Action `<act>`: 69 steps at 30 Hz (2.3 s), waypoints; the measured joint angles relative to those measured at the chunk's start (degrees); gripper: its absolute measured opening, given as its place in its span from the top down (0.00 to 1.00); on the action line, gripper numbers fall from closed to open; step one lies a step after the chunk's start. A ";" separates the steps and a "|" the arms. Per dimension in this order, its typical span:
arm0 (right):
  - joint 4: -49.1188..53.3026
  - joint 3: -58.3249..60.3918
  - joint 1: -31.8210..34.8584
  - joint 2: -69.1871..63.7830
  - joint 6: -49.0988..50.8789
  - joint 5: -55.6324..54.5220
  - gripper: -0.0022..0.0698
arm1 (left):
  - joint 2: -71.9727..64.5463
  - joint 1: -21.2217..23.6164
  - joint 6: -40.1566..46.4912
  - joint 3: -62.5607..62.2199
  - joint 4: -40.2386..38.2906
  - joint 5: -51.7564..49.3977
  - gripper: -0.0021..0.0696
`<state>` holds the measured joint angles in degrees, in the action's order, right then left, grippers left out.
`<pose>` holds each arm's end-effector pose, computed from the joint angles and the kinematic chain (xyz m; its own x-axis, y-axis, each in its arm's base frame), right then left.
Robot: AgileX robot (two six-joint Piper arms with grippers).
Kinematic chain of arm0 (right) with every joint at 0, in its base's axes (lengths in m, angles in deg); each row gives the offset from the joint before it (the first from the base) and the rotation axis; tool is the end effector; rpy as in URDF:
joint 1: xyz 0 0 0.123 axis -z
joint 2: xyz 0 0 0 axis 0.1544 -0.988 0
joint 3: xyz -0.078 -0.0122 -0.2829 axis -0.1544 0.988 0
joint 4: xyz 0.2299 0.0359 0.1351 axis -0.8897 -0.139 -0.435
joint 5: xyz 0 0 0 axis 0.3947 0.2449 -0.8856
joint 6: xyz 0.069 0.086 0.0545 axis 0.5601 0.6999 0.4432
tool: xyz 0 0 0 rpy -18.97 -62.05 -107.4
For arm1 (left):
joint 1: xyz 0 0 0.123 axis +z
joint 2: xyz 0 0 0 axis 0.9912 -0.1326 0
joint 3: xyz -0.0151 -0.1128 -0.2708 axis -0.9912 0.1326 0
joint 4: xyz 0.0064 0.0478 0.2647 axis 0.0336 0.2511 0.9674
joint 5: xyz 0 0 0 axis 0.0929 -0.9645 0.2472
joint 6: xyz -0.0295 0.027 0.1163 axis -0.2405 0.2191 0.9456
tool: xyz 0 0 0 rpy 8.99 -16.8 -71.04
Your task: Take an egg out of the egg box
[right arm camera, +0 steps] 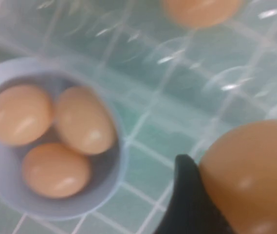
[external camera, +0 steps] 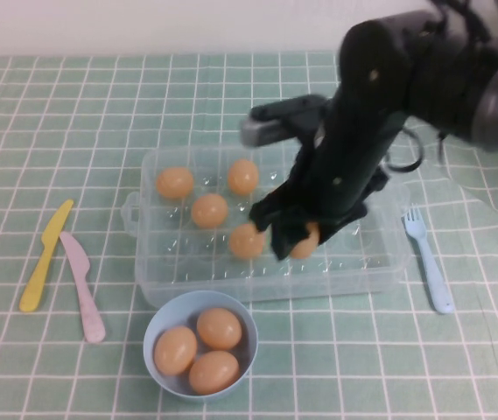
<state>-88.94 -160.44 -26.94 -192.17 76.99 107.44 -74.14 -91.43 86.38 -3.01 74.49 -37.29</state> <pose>0.3432 0.2708 0.2579 -0.8697 -0.4368 -0.2298 -0.4797 0.8576 0.1856 0.0905 -0.0166 0.1621 -0.2680 0.1655 -0.9491 0.2082 0.9718 0.1107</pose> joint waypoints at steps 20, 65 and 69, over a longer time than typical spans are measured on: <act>-10.40 0.00 -13.47 -8.44 -23.02 -4.51 0.45 | 0.00 0.00 0.00 0.00 0.00 0.00 0.98; 1.55 30.10 -13.15 34.06 -4.81 0.77 0.99 | 0.00 0.00 0.00 0.00 0.00 0.00 0.98; 1.64 37.40 -13.15 40.65 -3.28 -1.36 0.99 | 0.00 0.00 0.00 0.00 0.00 0.00 0.98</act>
<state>-87.30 -123.04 -40.09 -151.52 73.72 106.09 -74.14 -91.43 86.38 -3.01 74.49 -37.29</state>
